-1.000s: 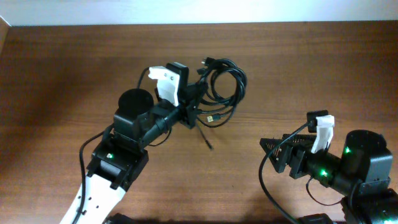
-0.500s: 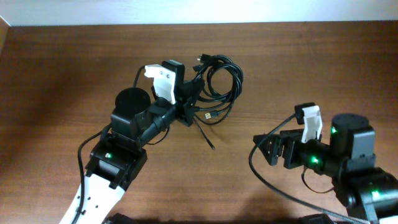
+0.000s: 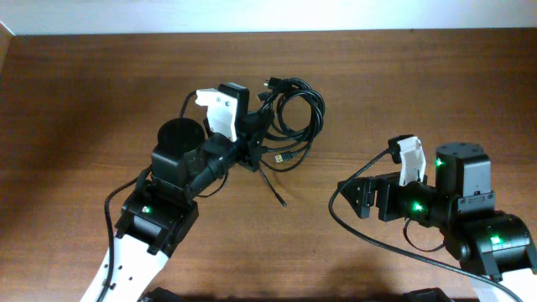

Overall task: Untangle cables
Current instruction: 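Move the right gripper toward the bundle held by the left gripper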

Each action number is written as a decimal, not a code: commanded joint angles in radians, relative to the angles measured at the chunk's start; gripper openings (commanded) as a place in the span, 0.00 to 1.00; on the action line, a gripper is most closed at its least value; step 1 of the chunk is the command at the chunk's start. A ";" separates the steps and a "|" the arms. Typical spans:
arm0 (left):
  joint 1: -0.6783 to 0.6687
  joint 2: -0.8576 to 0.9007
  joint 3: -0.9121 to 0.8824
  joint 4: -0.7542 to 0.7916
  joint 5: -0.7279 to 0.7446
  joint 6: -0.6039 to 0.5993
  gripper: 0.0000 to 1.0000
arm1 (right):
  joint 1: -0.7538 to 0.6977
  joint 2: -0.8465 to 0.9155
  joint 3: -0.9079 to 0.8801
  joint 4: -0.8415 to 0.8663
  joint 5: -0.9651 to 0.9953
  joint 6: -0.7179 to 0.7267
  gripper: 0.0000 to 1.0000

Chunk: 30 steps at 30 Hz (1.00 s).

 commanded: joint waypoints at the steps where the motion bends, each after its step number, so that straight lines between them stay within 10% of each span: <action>1: 0.003 -0.015 0.014 0.014 -0.011 0.015 0.00 | -0.002 0.000 0.020 -0.016 -0.029 -0.016 1.00; 30: 0.003 -0.013 0.014 -0.008 -0.105 0.015 0.00 | -0.003 0.000 0.020 -0.015 -0.023 -0.015 0.99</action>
